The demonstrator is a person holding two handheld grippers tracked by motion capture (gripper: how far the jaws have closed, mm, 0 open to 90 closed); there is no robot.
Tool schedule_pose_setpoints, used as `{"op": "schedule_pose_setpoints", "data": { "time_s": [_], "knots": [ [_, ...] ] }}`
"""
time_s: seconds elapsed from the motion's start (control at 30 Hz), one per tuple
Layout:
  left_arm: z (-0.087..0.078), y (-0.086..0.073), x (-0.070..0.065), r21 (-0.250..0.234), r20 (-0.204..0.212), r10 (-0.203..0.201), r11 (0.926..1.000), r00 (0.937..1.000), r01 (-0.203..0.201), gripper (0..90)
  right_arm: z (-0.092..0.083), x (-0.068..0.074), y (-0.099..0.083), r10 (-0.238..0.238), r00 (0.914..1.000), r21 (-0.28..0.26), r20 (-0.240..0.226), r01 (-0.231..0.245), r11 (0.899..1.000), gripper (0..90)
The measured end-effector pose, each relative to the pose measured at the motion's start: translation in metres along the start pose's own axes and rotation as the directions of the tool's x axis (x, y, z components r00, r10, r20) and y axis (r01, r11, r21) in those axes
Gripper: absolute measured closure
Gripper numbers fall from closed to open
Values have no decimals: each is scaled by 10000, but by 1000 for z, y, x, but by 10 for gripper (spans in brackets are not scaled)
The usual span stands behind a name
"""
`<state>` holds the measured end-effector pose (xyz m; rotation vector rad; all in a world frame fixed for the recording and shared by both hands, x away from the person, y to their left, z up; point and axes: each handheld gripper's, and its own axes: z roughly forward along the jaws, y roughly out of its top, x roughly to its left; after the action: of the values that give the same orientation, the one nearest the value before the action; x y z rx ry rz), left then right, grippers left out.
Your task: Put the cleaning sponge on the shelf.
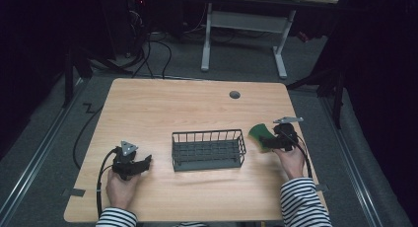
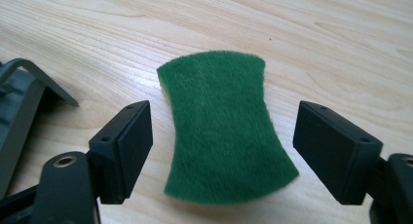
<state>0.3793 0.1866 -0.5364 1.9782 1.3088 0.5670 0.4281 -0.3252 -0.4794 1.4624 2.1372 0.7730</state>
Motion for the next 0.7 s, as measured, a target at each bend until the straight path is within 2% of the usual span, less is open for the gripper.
{"op": "schedule_pose_setpoints", "data": {
  "time_s": [0.13,0.2,0.33,0.43,0.6,0.7],
  "knots": [
    [0,0,0,-3,5,-4,10000,10000,4,313,9,3,8,-235,9997,225,37,234,9995,223],
    [0,0,0,-2,3,-4,10000,10000,4,313,13,2,9,-171,9999,206,19,170,9996,227],
    [0,0,0,2,-6,-9,10000,10000,9,311,25,-5,6,95,9999,704,48,-98,9975,212],
    [0,0,0,3,-6,-9,10000,10000,9,311,28,-8,4,204,9998,788,-19,-202,9967,206],
    [0,0,0,1,-6,-11,10000,10000,11,311,33,-7,4,135,9999,867,-107,-125,9962,207],
    [0,0,0,0,-11,-17,10000,10000,17,310,38,-6,3,81,9998,1085,-154,-64,9941,217]
  ]
}}
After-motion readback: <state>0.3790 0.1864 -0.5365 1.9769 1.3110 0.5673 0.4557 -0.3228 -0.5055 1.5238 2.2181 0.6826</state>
